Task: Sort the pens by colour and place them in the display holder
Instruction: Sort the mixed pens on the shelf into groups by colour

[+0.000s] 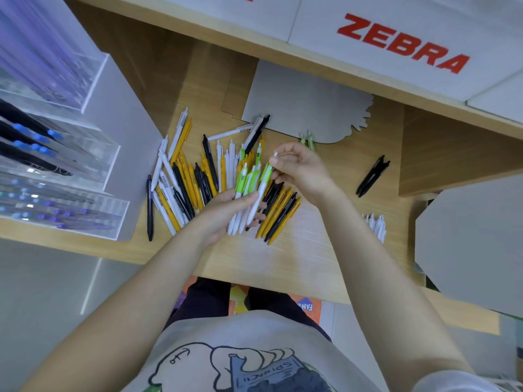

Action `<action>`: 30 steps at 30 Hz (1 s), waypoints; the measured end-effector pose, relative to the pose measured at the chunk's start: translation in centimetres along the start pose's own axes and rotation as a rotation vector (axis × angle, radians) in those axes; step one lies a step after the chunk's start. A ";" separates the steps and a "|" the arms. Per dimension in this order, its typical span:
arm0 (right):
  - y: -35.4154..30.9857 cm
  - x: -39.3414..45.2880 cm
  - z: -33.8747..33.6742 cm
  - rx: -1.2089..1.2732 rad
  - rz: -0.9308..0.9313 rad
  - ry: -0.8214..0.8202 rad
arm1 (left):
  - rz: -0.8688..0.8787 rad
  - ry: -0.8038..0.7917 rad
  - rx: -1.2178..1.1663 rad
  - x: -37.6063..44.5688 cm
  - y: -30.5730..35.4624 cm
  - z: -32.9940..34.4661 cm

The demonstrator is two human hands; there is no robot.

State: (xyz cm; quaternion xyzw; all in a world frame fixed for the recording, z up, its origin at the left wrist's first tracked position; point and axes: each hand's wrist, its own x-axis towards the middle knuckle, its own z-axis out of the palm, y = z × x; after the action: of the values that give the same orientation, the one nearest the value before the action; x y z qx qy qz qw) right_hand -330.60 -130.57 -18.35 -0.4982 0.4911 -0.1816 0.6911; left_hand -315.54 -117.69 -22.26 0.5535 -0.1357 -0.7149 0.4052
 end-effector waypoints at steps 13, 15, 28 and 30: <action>7.7 4.7 -0.1 -0.914 -0.022 0.178 | -0.035 0.093 -0.115 1.0 -1.9 -2.9; 7.9 5.0 0.1 -0.891 -0.039 0.208 | -0.048 0.103 -0.123 1.1 -2.0 -2.9; 5.6 3.8 -0.5 -0.423 -0.091 0.264 | -0.051 0.077 -0.056 0.8 -1.8 -2.2; 3.6 2.8 -0.8 -0.330 -0.075 0.284 | -0.021 0.094 -0.029 0.7 -1.5 -2.1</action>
State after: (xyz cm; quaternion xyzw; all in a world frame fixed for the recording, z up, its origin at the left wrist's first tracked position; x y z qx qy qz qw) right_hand -330.82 -131.47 -22.92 -0.5918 0.5879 -0.1926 0.5168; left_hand -314.32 -116.68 -24.44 0.5818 -0.1007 -0.6942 0.4116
